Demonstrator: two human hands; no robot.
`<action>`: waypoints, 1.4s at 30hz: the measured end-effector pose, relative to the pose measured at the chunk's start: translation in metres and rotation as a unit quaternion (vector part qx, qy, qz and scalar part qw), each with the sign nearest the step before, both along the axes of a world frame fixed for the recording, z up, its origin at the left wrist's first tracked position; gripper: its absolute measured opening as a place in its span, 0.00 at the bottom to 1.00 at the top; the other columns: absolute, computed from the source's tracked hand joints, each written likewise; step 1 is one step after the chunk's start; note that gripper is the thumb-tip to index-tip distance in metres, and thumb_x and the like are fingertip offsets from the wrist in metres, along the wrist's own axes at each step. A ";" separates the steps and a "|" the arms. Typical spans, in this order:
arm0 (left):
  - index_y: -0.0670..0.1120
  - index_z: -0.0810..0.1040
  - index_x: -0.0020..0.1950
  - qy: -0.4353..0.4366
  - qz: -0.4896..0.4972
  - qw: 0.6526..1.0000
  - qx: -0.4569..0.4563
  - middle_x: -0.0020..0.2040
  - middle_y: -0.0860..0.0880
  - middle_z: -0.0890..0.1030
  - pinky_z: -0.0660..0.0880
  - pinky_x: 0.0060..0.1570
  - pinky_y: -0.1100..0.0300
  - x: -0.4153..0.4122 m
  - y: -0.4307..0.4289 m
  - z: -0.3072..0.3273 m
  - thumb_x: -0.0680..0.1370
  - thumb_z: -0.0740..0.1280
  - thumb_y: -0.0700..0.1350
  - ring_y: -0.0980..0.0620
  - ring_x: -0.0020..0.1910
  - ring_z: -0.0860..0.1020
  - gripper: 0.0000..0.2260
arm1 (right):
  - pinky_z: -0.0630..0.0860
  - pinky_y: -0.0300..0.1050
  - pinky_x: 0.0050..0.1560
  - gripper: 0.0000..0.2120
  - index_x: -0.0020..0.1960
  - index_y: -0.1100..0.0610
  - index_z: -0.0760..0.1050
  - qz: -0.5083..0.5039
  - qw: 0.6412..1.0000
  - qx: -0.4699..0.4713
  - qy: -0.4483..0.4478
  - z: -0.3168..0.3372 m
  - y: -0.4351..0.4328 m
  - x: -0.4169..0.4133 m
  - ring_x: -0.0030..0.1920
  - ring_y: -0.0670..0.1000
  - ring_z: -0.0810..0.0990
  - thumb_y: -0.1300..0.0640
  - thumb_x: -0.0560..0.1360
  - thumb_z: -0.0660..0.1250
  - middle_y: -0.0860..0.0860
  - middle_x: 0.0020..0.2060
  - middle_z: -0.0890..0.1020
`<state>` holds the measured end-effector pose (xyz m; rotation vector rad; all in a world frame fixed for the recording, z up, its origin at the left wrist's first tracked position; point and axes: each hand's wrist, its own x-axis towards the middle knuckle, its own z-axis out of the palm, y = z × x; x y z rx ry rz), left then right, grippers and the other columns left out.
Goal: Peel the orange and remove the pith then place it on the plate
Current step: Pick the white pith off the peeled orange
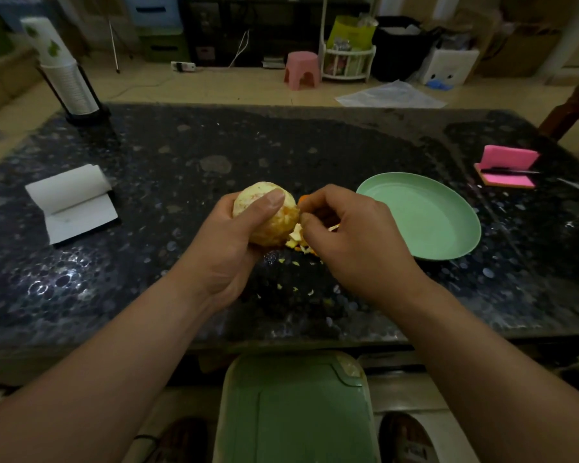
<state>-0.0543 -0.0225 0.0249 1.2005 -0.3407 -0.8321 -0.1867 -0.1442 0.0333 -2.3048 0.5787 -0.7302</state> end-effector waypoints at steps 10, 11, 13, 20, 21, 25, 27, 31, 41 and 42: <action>0.50 0.73 0.68 -0.130 0.028 0.991 0.033 0.63 0.46 0.82 0.81 0.49 0.61 -0.005 0.001 -0.005 0.67 0.81 0.56 0.53 0.53 0.85 0.33 | 0.75 0.48 0.36 0.05 0.49 0.50 0.82 -0.004 0.995 -0.096 0.025 -0.002 0.002 -0.001 0.35 0.45 0.77 0.53 0.83 0.70 0.44 0.35 0.81; 0.51 0.73 0.68 -0.138 0.030 0.989 0.034 0.63 0.46 0.82 0.81 0.48 0.62 -0.006 0.001 -0.006 0.66 0.80 0.56 0.54 0.53 0.85 0.33 | 0.73 0.47 0.34 0.05 0.47 0.50 0.81 -0.009 0.993 -0.114 0.028 -0.001 0.004 -0.001 0.34 0.45 0.76 0.53 0.82 0.70 0.44 0.34 0.80; 0.50 0.73 0.68 -0.131 0.030 0.991 0.026 0.63 0.46 0.82 0.81 0.47 0.62 -0.007 0.001 -0.006 0.65 0.79 0.55 0.54 0.53 0.84 0.33 | 0.72 0.47 0.33 0.06 0.45 0.51 0.80 -0.023 0.991 -0.133 0.021 -0.001 0.006 0.000 0.33 0.45 0.75 0.54 0.81 0.70 0.44 0.33 0.79; 0.40 0.72 0.75 -0.026 -0.022 0.999 -0.004 0.68 0.37 0.81 0.82 0.48 0.54 0.003 0.001 -0.005 0.75 0.76 0.50 0.46 0.56 0.84 0.32 | 0.78 0.48 0.38 0.07 0.42 0.49 0.79 -0.023 0.999 -0.028 -0.037 0.001 0.000 0.000 0.36 0.46 0.80 0.55 0.79 0.72 0.44 0.34 0.82; 0.39 0.73 0.74 -0.013 -0.029 0.999 -0.013 0.66 0.37 0.82 0.82 0.49 0.53 0.004 0.002 -0.005 0.75 0.74 0.50 0.45 0.56 0.84 0.30 | 0.77 0.46 0.37 0.08 0.42 0.49 0.79 -0.022 0.999 -0.011 -0.038 0.002 -0.001 0.000 0.35 0.45 0.79 0.56 0.79 0.72 0.43 0.33 0.81; 0.39 0.77 0.71 0.044 -0.056 0.996 -0.046 0.62 0.38 0.84 0.83 0.49 0.52 0.003 0.004 -0.001 0.76 0.70 0.49 0.43 0.56 0.85 0.25 | 0.72 0.38 0.34 0.09 0.42 0.48 0.80 -0.023 0.998 0.047 -0.042 0.004 -0.005 -0.001 0.32 0.43 0.78 0.56 0.80 0.71 0.41 0.30 0.80; 0.39 0.77 0.71 0.055 -0.060 0.995 -0.050 0.64 0.38 0.84 0.84 0.49 0.51 0.003 0.005 -0.001 0.76 0.70 0.49 0.42 0.58 0.84 0.26 | 0.76 0.42 0.34 0.07 0.45 0.49 0.82 -0.020 0.997 0.062 -0.037 0.005 -0.006 -0.002 0.34 0.44 0.80 0.56 0.81 0.71 0.42 0.33 0.82; 0.39 0.76 0.71 0.057 -0.051 0.996 -0.052 0.64 0.38 0.84 0.84 0.51 0.50 0.004 0.005 0.000 0.76 0.71 0.49 0.42 0.58 0.84 0.26 | 0.81 0.48 0.37 0.07 0.52 0.48 0.84 -0.003 0.998 0.066 -0.020 0.007 -0.004 -0.003 0.36 0.47 0.82 0.56 0.84 0.67 0.46 0.37 0.84; 0.39 0.73 0.74 -0.003 -0.006 1.000 -0.016 0.68 0.36 0.81 0.83 0.53 0.49 0.010 0.003 -0.007 0.74 0.76 0.51 0.42 0.59 0.84 0.33 | 0.83 0.52 0.46 0.04 0.54 0.49 0.84 0.015 0.999 -0.043 -0.018 0.001 0.002 -0.002 0.44 0.44 0.84 0.51 0.81 0.73 0.42 0.43 0.86; 0.40 0.73 0.74 -0.023 -0.002 1.000 -0.005 0.67 0.36 0.81 0.83 0.54 0.48 0.009 0.002 -0.007 0.74 0.76 0.52 0.43 0.58 0.85 0.32 | 0.83 0.52 0.45 0.04 0.53 0.50 0.84 0.014 0.998 -0.063 -0.018 0.000 0.001 -0.002 0.43 0.45 0.84 0.51 0.81 0.73 0.43 0.43 0.86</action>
